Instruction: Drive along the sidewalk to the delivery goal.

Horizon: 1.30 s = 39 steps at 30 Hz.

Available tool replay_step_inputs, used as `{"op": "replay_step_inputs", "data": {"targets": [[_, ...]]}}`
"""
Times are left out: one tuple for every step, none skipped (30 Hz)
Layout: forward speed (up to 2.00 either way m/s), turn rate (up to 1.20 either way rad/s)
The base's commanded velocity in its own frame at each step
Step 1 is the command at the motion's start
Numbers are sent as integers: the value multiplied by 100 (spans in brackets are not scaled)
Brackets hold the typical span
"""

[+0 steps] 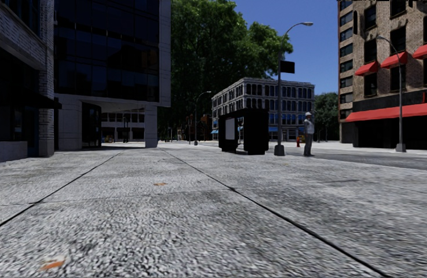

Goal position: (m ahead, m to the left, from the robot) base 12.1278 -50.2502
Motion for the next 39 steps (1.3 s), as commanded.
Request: {"op": "replay_step_inputs", "data": {"targets": [[200, 92], [200, 80], [200, 73], [200, 28], [200, 8], [200, 1], [200, 1], [200, 0], [200, 0], [200, 0], [200, 0], [200, 0], [200, 0], [200, 0], [200, 0], [200, 0], [200, 0], [200, 0], [200, 0], [200, 0], [200, 0], [200, 0], [200, 0], [200, 0], [200, 0], [200, 0], [200, 0], [200, 0], [200, 0], [200, 0], [200, 0], [200, 0], [200, 0], [200, 0], [200, 0], [200, 0], [200, 0], [200, 0], [200, 0]]}}
